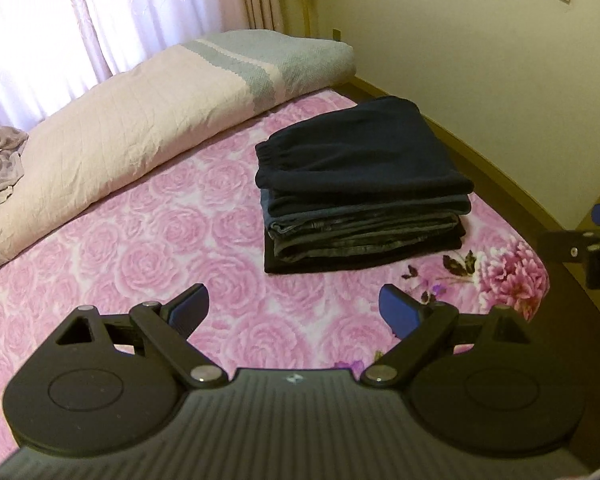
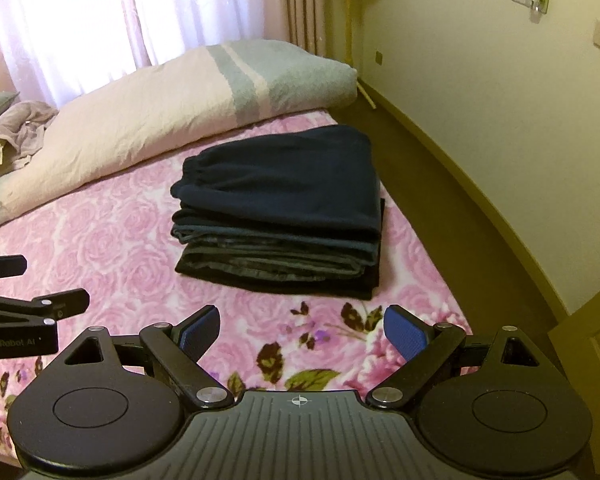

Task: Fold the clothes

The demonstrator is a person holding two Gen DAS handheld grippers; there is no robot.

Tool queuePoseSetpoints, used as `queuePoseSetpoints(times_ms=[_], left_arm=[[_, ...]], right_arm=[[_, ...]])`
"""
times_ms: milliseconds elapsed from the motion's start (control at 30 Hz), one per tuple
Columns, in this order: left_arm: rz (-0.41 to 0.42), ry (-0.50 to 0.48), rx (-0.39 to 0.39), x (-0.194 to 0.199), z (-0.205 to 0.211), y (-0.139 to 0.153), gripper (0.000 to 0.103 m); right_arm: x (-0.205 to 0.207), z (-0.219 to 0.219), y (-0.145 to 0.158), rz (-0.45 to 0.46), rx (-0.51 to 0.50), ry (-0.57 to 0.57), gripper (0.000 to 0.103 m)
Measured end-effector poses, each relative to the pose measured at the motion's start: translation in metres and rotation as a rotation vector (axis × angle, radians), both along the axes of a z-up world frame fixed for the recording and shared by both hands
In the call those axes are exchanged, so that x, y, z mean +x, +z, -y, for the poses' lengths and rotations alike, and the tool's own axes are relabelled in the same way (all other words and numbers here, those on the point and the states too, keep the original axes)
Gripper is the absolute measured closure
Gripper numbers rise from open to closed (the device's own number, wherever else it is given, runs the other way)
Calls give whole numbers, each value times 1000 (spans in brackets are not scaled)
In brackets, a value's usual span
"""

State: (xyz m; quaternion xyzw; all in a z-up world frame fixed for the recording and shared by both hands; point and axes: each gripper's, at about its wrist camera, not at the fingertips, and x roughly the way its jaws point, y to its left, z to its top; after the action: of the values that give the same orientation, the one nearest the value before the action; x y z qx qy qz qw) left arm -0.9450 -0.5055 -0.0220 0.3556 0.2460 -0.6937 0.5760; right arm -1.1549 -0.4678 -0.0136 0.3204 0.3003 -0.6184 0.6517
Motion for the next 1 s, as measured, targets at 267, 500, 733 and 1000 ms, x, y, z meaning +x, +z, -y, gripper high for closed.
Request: queuePoseSetpoints(times_ms=[267, 500, 733, 1000], left_arm=[[-7, -8, -1, -8, 3, 0, 13], [9, -17, -4, -12, 6, -2, 13], [15, -24, 9, -18, 8, -8, 12], [8, -29, 30, -25, 9, -15, 12]], right_arm=[[-7, 4, 0, 17, 2, -9, 11], [-11, 8, -2, 13, 11, -19, 11], [-9, 9, -7, 6, 33, -4, 11], [-12, 3, -9, -12, 28, -8, 11]])
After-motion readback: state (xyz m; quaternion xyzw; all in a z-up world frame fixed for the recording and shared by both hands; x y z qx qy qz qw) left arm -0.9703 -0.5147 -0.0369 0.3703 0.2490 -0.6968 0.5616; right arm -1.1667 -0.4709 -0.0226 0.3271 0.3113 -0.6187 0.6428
